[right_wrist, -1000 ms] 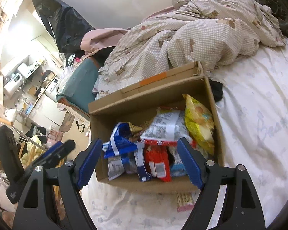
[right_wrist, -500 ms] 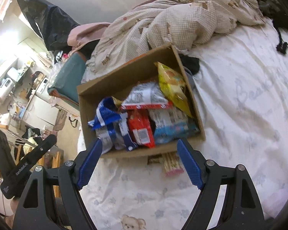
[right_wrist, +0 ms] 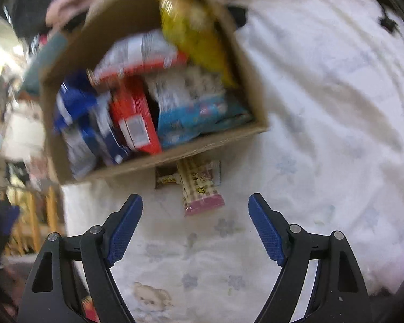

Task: Organize snacks
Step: 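Move both open tools back to the bars on the sheet, then close the right tool on the beige checkered bar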

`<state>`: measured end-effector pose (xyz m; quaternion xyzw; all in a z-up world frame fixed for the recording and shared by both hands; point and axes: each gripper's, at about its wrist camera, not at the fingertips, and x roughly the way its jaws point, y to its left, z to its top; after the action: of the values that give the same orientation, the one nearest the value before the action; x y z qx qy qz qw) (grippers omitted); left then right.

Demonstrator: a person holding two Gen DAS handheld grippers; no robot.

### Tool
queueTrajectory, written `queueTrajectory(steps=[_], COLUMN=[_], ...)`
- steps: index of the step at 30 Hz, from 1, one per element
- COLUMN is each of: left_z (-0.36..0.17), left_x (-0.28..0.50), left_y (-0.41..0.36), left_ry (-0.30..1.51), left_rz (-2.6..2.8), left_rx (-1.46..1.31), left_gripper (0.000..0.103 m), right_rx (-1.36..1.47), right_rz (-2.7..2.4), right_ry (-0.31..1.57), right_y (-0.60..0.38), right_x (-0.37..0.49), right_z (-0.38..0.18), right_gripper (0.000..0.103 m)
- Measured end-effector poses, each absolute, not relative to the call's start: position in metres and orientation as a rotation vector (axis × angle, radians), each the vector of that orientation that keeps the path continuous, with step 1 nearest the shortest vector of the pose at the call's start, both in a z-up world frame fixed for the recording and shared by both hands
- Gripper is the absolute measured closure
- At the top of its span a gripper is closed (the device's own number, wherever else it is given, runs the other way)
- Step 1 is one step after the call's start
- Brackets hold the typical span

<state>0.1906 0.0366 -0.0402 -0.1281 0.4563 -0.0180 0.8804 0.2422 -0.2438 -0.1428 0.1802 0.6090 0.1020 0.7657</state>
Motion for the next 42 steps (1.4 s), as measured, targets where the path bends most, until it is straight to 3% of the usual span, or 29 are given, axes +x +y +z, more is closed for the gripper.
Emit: queueTrajectory(steps=[12,15,16,18,22,30,33,35,37,42], left_z=[-0.050,-0.055,-0.055,-0.055,-0.055,-0.057,-0.059,-0.060,-0.061,-0.064], left_x=[0.200,0.202,0.203,0.204,0.204,0.203,0.201,0.200,0.198,0.197], left_y=[0.044,0.042,0.041,0.038,0.036,0.044,0.049,0.053,0.056,0.061], left_ry=[1.001,1.019,1.021,1.022,1.018,1.012,1.015,1.019,1.022,1.028], left_rz=[-0.040,-0.039,-0.040,-0.044,-0.044,-0.003,0.015,0.024,0.032,0.040], left_rx=[-0.319,-0.331,-0.330,-0.325,-0.319,-0.313,-0.325,-0.333,-0.335,-0.345], left_gripper=[0.016,0.016,0.016,0.016,0.016,0.016,0.016,0.016,0.016,0.016], right_rx=[-0.062,-0.077,-0.089,-0.098,-0.077,0.226,0.285,0.297,0.322,0.381], right_rz=[0.282,0.325,0.339,0.389,0.491,0.561,0.537,0.525,0.513,0.447], right_ry=[1.317,1.301,1.297,1.308,1.349,1.478,1.517,1.531,1.531,1.479], right_y=[-0.178,-0.173,-0.171,-0.166,-0.156,-0.156,-0.162,-0.168,-0.167,-0.173], right_x=[0.270,0.269,0.268,0.262,0.244,0.205,0.194,0.195,0.200,0.208], right_z=[-0.194,-0.193,-0.192,-0.189,-0.184,-0.180,-0.185,-0.185,-0.185,-0.184], right_gripper=[0.023,0.046,0.064,0.075,0.075,0.075,0.071,0.067,0.041,0.037])
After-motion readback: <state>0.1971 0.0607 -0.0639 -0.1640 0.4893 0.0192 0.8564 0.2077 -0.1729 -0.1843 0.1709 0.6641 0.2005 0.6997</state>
